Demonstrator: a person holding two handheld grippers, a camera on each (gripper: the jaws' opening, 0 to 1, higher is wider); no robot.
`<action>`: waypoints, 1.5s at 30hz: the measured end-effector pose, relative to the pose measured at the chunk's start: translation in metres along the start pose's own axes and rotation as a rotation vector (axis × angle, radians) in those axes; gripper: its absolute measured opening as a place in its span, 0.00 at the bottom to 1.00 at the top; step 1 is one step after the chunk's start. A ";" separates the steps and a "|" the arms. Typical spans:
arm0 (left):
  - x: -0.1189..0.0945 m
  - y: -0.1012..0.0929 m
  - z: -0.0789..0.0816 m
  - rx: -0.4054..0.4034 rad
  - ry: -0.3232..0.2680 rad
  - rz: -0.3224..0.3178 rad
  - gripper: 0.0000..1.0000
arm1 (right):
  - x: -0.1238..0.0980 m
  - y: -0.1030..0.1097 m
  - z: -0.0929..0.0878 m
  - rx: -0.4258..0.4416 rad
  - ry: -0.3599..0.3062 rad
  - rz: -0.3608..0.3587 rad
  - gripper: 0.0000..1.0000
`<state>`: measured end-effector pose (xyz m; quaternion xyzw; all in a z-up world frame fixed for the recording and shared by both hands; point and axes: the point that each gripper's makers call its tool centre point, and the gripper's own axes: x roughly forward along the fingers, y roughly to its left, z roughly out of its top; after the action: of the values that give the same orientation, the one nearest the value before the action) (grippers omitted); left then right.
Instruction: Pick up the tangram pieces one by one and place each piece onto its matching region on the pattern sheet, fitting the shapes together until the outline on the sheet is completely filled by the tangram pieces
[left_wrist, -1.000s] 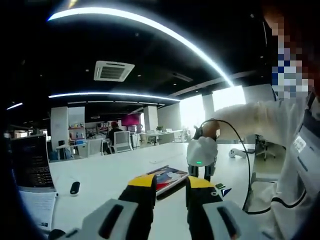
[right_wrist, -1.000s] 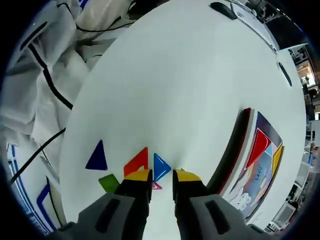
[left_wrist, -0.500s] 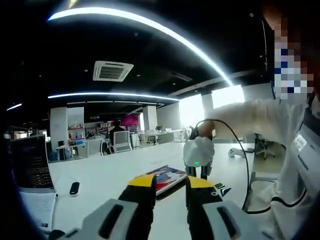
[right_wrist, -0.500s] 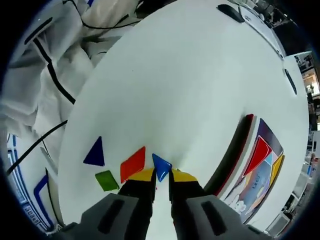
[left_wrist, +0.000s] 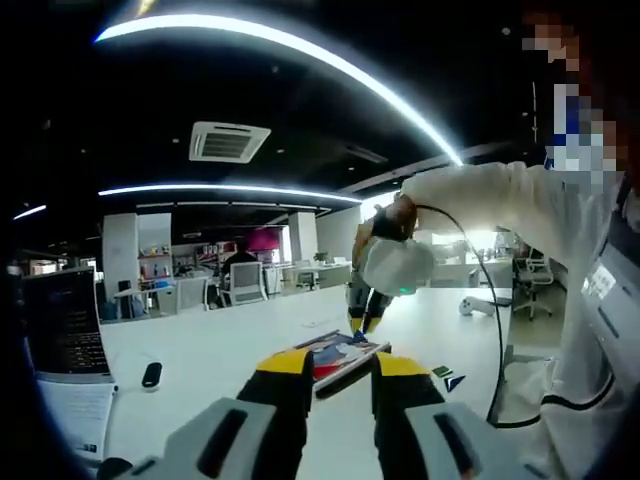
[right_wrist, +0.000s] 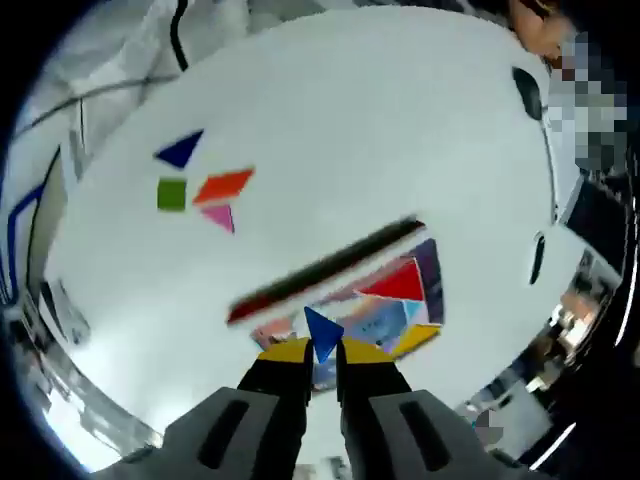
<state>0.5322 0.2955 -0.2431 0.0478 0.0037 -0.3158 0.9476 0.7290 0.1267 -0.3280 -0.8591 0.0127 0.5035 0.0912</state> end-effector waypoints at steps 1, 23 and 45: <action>-0.001 0.000 0.000 -0.001 -0.002 0.001 0.25 | 0.003 -0.009 -0.012 -0.139 0.055 -0.028 0.11; -0.011 0.017 -0.002 -0.020 -0.032 0.049 0.25 | 0.075 -0.072 0.011 -0.575 0.029 -0.108 0.11; -0.012 0.019 0.000 -0.012 -0.030 0.055 0.25 | 0.085 -0.067 0.012 -0.457 0.031 -0.065 0.12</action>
<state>0.5335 0.3177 -0.2412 0.0373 -0.0098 -0.2903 0.9561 0.7678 0.2010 -0.3979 -0.8651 -0.1278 0.4768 -0.0896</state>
